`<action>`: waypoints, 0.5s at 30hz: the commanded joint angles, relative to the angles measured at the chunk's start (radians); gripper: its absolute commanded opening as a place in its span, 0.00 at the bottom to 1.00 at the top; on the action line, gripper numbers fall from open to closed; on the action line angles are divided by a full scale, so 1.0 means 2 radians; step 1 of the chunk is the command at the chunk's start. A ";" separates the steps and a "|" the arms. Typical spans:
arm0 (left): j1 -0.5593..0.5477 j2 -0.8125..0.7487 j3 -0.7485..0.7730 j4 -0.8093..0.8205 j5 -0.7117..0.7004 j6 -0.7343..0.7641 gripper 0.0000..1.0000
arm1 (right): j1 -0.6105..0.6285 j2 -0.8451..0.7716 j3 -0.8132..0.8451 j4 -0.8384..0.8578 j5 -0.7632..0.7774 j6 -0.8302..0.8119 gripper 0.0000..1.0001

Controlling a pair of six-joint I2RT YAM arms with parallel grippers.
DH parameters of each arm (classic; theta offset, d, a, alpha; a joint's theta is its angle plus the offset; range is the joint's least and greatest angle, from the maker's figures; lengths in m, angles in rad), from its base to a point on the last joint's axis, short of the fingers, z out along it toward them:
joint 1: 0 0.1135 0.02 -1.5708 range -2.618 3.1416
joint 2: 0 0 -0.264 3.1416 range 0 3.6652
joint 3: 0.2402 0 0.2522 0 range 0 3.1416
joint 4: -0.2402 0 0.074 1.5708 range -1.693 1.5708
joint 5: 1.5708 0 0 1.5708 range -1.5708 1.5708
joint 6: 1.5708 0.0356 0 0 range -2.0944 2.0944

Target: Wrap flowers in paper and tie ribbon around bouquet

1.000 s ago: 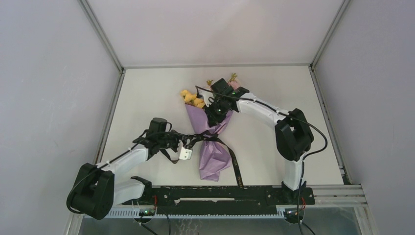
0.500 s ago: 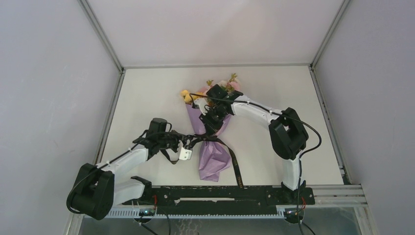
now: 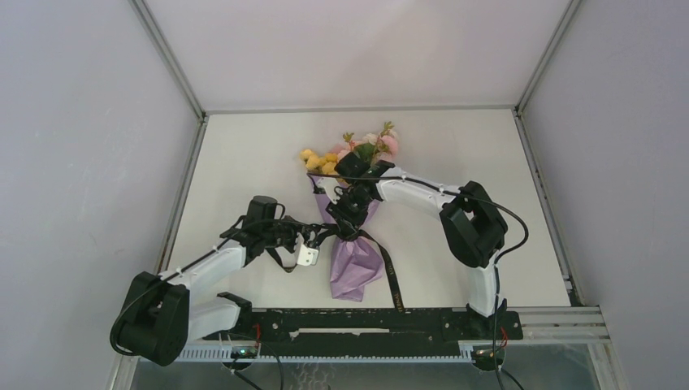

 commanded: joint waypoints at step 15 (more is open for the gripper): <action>0.001 -0.014 -0.004 0.002 0.017 -0.008 0.00 | 0.009 -0.022 -0.022 0.055 0.089 -0.003 0.15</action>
